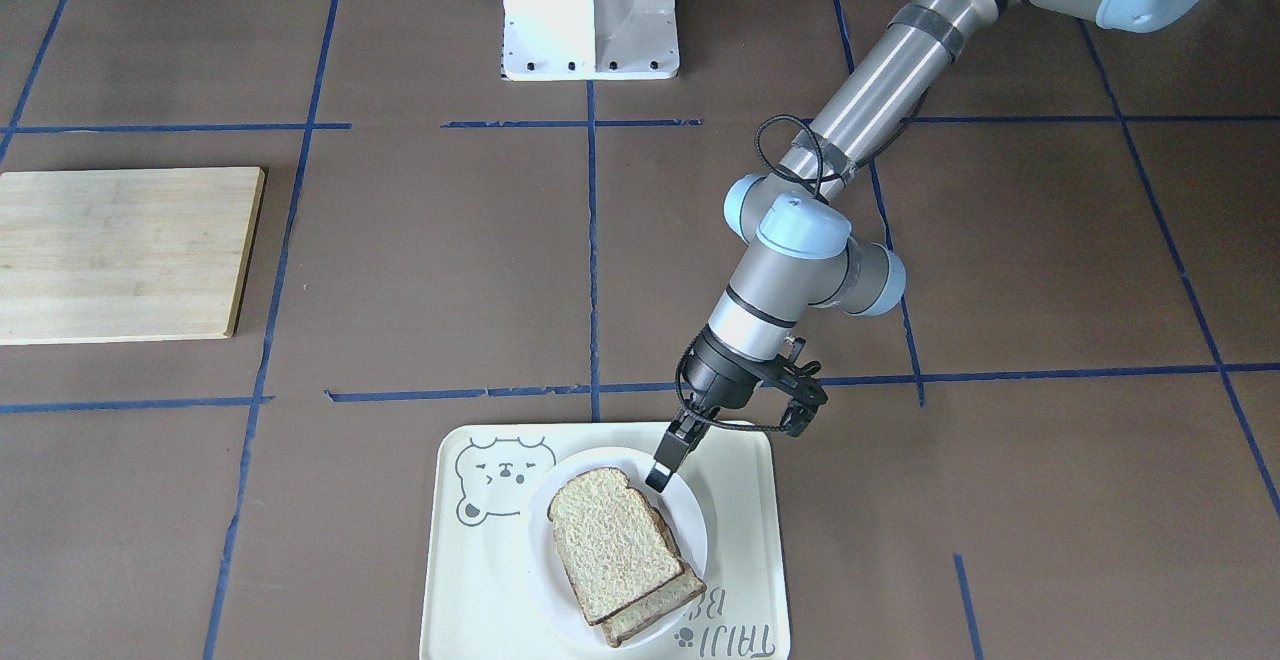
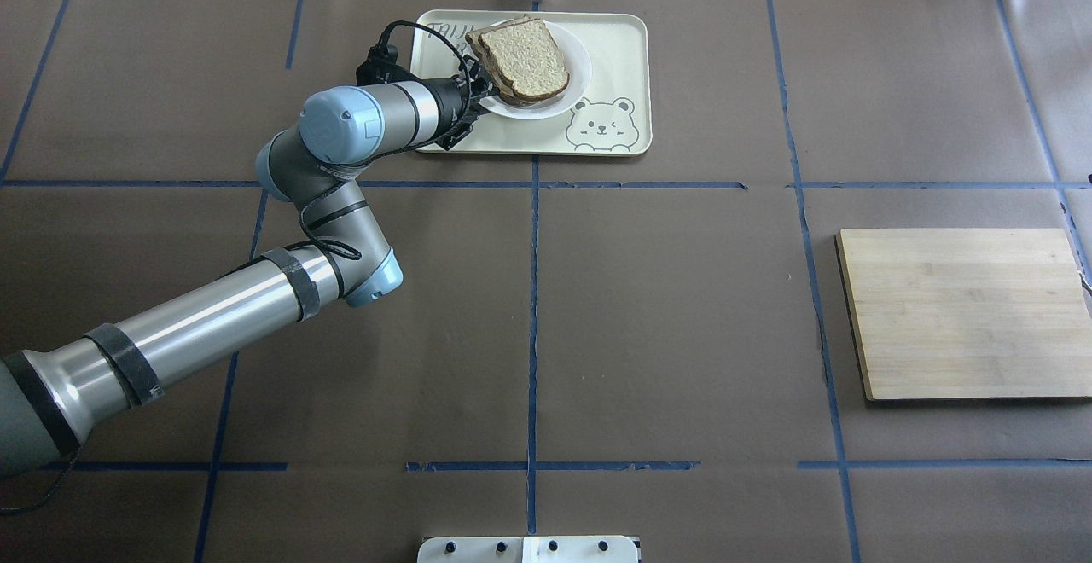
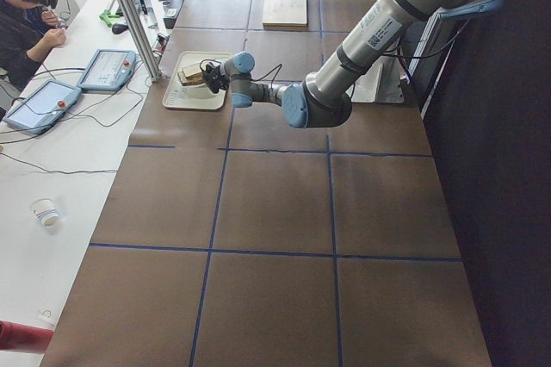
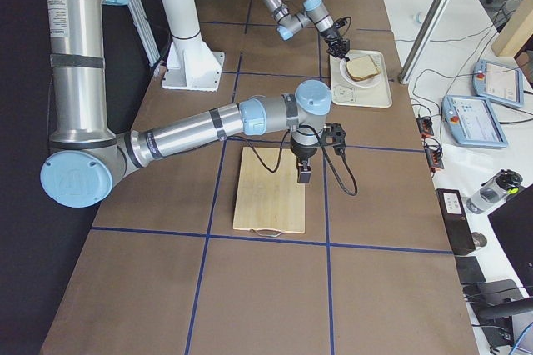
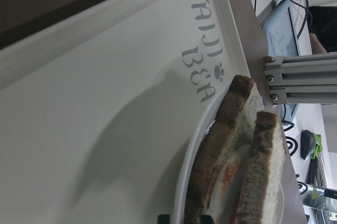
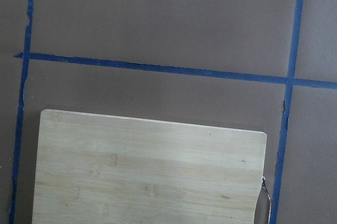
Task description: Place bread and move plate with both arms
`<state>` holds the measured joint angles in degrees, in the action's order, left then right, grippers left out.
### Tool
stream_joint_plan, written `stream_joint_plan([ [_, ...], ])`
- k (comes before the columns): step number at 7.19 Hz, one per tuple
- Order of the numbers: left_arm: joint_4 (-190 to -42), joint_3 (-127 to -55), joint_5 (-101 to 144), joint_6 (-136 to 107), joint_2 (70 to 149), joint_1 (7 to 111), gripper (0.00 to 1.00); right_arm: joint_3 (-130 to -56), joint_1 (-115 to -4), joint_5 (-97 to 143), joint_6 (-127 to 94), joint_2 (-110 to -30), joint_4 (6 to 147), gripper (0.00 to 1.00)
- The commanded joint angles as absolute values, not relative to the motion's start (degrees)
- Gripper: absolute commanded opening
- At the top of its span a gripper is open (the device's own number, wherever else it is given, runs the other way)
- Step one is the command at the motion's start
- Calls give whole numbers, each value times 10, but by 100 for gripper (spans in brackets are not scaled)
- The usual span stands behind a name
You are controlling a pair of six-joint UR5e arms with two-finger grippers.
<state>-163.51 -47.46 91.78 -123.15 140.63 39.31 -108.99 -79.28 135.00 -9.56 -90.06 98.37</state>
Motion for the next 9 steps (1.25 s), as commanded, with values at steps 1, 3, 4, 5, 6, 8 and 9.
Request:
stream_joint_plan([
  [1, -1630, -588, 1020, -1213, 1325, 444, 100, -1086, -793, 1350, -96, -897, 983, 100],
  [3, -1629, -644, 1158, -1184, 1248, 531, 100, -1085, -794, 1349, -92, -901, 983, 100],
  [4, -1629, -663, 1211, -1105, 1210, 587, 100, -1085, -795, 1350, -91, -903, 983, 100],
  [5, -1629, -668, 1276, -999, 1174, 643, 100, -1085, -797, 1350, -91, -903, 983, 100],
  [6, -1608, -668, 1329, -910, 1153, 695, 100, -1078, -797, 1348, -90, -901, 983, 100],
  [8, -1542, -671, 1370, -774, 1138, 763, 100, -1068, -799, 1348, -91, -897, 983, 100],
  [9, -1509, -671, 1365, -699, 1132, 783, 100, -1065, -799, 1348, -91, -897, 983, 100],
])
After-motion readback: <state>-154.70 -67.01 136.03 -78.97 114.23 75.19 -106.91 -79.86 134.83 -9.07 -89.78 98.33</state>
